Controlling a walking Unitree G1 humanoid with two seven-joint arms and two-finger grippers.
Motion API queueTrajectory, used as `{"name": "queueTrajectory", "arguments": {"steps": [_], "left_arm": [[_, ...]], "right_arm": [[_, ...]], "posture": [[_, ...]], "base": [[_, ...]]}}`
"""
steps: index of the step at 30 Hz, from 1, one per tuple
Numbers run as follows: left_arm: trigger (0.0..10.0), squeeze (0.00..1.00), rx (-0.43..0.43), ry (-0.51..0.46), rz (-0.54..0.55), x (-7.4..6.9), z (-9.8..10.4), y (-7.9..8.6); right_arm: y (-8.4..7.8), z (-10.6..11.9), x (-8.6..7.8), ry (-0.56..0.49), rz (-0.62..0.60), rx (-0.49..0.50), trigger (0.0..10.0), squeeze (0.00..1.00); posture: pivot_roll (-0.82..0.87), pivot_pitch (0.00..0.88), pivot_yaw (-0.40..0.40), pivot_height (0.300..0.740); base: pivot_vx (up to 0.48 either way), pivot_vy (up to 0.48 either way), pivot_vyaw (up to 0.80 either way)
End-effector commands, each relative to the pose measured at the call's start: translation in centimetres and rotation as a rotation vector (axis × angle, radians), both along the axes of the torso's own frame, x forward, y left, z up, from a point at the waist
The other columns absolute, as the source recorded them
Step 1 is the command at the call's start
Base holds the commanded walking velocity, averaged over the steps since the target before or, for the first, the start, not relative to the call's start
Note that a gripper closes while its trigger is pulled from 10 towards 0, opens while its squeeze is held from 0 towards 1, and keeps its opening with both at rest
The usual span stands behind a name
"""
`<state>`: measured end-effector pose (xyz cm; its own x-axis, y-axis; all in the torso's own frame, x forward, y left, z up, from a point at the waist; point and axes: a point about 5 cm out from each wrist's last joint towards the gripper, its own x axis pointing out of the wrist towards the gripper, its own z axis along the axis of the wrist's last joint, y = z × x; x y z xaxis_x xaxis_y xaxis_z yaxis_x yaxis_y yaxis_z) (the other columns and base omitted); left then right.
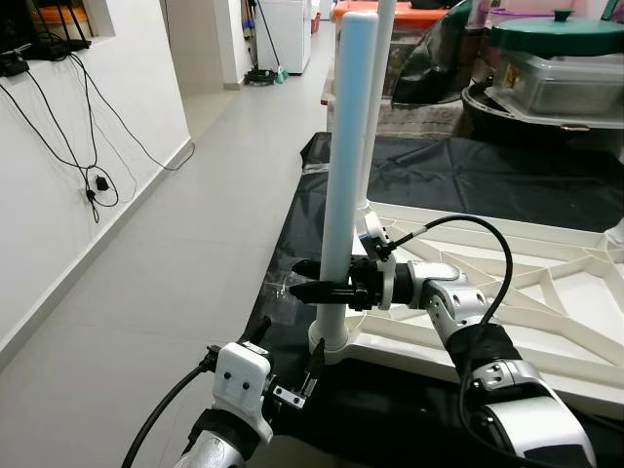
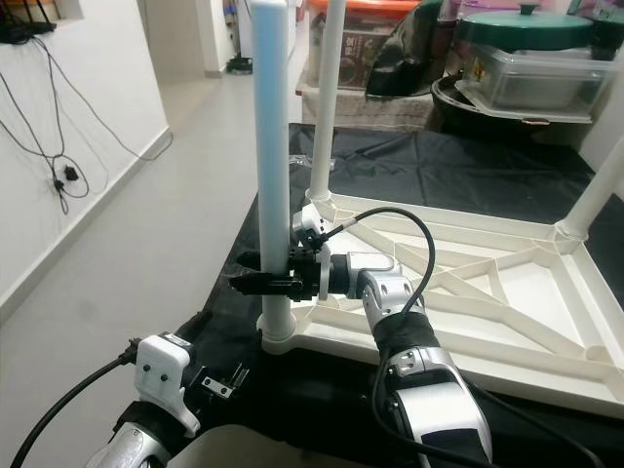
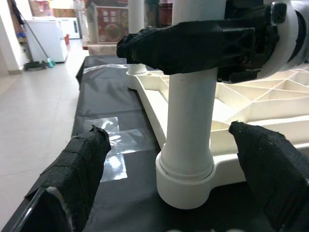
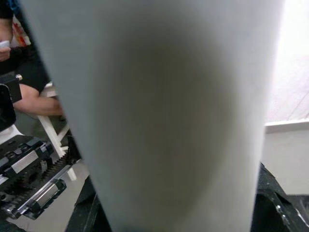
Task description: Building children table
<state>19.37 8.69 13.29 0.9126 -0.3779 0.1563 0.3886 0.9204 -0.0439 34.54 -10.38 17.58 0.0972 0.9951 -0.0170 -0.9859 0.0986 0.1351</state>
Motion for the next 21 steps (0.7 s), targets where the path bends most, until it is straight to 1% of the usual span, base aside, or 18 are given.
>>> {"name": "queueTrajectory", "arguments": {"steps": [1, 2, 3, 4, 6, 7, 8, 9, 10, 11, 12, 13, 14, 15, 16, 17, 18, 21], "left_arm": [[10.0, 0.0, 0.003, 0.009, 0.003, 0.0, -0.3, 0.1], [10.0, 0.0, 0.003, 0.01, 0.003, 0.0, -0.3, 0.1], [10.0, 0.0, 0.003, 0.01, 0.003, 0.0, -0.3, 0.1], [10.0, 0.0, 0.003, 0.01, 0.003, 0.0, -0.3, 0.1], [10.0, 0.0, 0.003, 0.01, 0.003, 0.0, -0.3, 0.1], [10.0, 0.0, 0.003, 0.01, 0.003, 0.0, -0.3, 0.1], [10.0, 0.0, 0.003, 0.01, 0.003, 0.0, -0.3, 0.1], [10.0, 0.0, 0.003, 0.011, 0.002, 0.0, -0.3, 0.1], [10.0, 0.0, 0.003, 0.011, 0.002, 0.0, -0.3, 0.1], [10.0, 0.0, 0.004, 0.012, 0.0, 0.0, -0.3, 0.1], [10.0, 0.0, 0.004, 0.012, 0.0, 0.0, -0.3, 0.1], [10.0, 0.0, 0.005, 0.013, -0.001, 0.0, -0.3, 0.1], [10.0, 0.0, 0.005, 0.013, -0.001, 0.0, -0.3, 0.1], [10.0, 0.0, 0.005, 0.013, -0.002, 0.0, -0.3, 0.1], [10.0, 0.0, 0.005, 0.013, -0.002, 0.0, -0.3, 0.1], [10.0, 0.0, 0.006, 0.013, -0.001, 0.0, -0.3, 0.1], [10.0, 0.0, 0.007, 0.013, -0.001, 0.0, -0.3, 0.1], [10.0, 0.0, 0.008, 0.013, -0.002, 0.0, -0.4, 0.1]], "right_arm": [[0.8, -0.7, 0.0, 0.03, -0.067, 0.044, 0.0, 0.0], [0.8, -0.6, 0.5, 0.015, -0.181, 0.068, 0.0, 0.0], [0.8, -0.6, 0.5, 0.015, -0.181, 0.068, 0.0, 0.0], [0.7, -0.4, 1.3, -0.015, -0.335, 0.086, 0.0, 0.0], [0.7, -0.4, 1.3, -0.015, -0.335, 0.086, 0.0, 0.0], [0.1, -0.4, 2.3, -0.055, -0.58, 0.054, 0.0, 0.0], [0.1, -0.4, 2.3, -0.055, -0.58, 0.054, 0.0, 0.0], [-1.7, -0.4, 3.1, -0.108, -0.914, 0.005, 0.0, 0.0], [-1.7, -0.4, 3.1, -0.108, -0.914, 0.005, 0.0, 0.0], [-4.2, -0.3, 2.9, -0.164, -1.269, -0.039, 0.0, 0.0], [-4.2, -0.3, 2.9, -0.164, -1.269, -0.039, 0.0, 0.0], [-6.2, -0.2, 2.1, -0.182, -1.525, -0.056, 0.0, 0.0], [-6.2, -0.2, 2.1, -0.182, -1.525, -0.056, 0.0, 0.0], [-7.1, -0.4, 1.4, -0.156, -1.645, -0.076, 0.0, 0.0], [-7.1, -0.4, 1.4, -0.156, -1.645, -0.076, 0.0, 0.0], [-7.0, -0.8, 0.7, -0.117, -1.683, -0.096, 0.0, 0.0], [-6.6, -1.1, 0.5, -0.089, -1.686, -0.105, 0.0, 0.0], [-5.9, -1.3, 0.2, -0.077, -1.68, -0.116, 0.0, 0.0]], "posture": [[0.1, 0.0, -0.032, 0.74], [0.1, 0.0, -0.032, 0.74], [0.1, 0.0, -0.032, 0.74], [0.1, 0.0, -0.031, 0.74], [0.1, 0.0, -0.031, 0.74], [0.1, 0.0, -0.031, 0.74], [0.1, 0.0, -0.031, 0.74], [0.09, 0.0, -0.028, 0.74], [0.09, 0.0, -0.028, 0.74], [0.09, 0.0, -0.028, 0.74], [0.09, 0.0, -0.028, 0.74], [0.09, 0.0, -0.029, 0.74], [0.09, 0.0, -0.029, 0.74], [0.09, 0.0, -0.029, 0.74], [0.09, 0.0, -0.029, 0.74], [0.1, 0.0, -0.031, 0.74], [0.1, 0.0, -0.031, 0.74], [0.09, 0.0, -0.028, 0.74]], "base": [[0.0, 0.0, 0.0], [0.0, 0.0, 0.0], [0.0, 0.0, 0.0], [0.0, 0.0, 0.0], [0.0, 0.0, 0.0], [0.0, 0.0, 0.0], [0.0, 0.0, 0.0], [0.0, 0.0, 0.0], [0.0, 0.0, 0.0], [0.0, 0.0, 0.0], [0.0, 0.0, 0.0], [0.0, 0.0, 0.0], [0.0, 0.0, 0.0], [0.0, 0.0, 0.0], [0.0, 0.0, 0.0], [0.0, 0.0, 0.0], [0.0, 0.0, 0.0], [0.0, 0.0, 0.0]]}}
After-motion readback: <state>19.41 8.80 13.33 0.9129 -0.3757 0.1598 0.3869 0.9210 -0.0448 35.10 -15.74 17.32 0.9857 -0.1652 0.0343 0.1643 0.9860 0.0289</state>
